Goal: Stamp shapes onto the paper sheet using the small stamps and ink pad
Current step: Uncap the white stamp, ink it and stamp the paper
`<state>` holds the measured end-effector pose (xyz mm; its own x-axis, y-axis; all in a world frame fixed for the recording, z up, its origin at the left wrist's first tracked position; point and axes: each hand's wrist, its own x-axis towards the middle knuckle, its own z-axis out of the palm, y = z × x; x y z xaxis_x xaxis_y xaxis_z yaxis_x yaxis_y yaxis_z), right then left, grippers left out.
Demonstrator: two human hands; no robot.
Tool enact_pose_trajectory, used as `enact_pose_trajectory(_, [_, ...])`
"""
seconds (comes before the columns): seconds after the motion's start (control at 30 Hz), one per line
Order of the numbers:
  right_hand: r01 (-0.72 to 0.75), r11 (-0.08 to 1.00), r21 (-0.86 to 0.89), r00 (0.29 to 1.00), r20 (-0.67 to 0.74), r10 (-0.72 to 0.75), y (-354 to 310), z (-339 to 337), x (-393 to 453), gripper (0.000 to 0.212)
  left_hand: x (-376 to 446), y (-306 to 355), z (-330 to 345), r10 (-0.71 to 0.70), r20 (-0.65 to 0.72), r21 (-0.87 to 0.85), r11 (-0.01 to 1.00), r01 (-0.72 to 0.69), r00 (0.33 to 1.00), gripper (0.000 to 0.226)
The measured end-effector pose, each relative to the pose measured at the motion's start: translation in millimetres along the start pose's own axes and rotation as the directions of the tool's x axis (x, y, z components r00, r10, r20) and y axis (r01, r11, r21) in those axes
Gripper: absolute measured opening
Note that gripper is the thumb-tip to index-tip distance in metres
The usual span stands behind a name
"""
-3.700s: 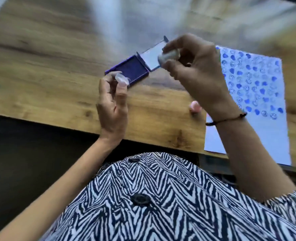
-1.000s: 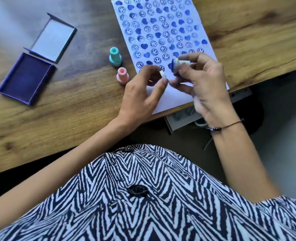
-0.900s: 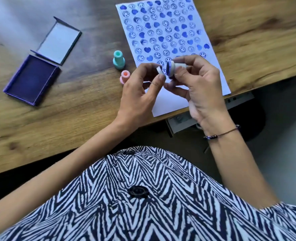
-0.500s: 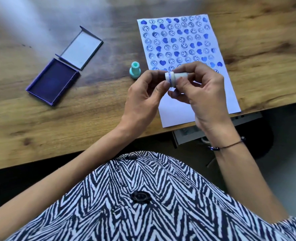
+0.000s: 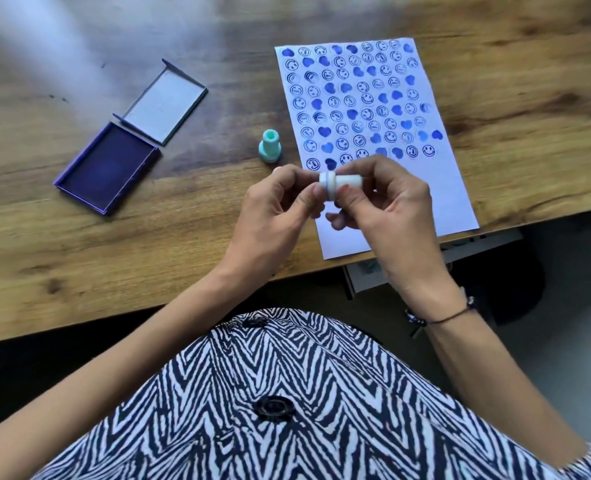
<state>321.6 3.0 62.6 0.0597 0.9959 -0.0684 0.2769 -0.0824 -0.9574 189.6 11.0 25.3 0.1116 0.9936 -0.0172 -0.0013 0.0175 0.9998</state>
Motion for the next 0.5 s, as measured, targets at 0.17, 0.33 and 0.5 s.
enact_pose_trajectory(0.17, [-0.095,0.995,0.027,0.993,-0.069,0.096,20,4,-25,0.012,-13,-7,1,-0.147,0.132,-0.015,0.989,0.15,0.98,0.012])
enact_pose_trajectory(0.33, [-0.119,0.991,0.062,0.987,-0.1,0.124,26,2,-31,0.02,-17,-8,6,-0.202,0.181,-0.025,0.977,0.21,0.963,0.016])
enact_pose_trajectory(0.5, [-0.101,0.994,0.051,0.988,-0.115,0.107,30,1,-35,0.012,-19,-9,10,-0.226,0.19,-0.076,0.967,0.244,0.956,0.009])
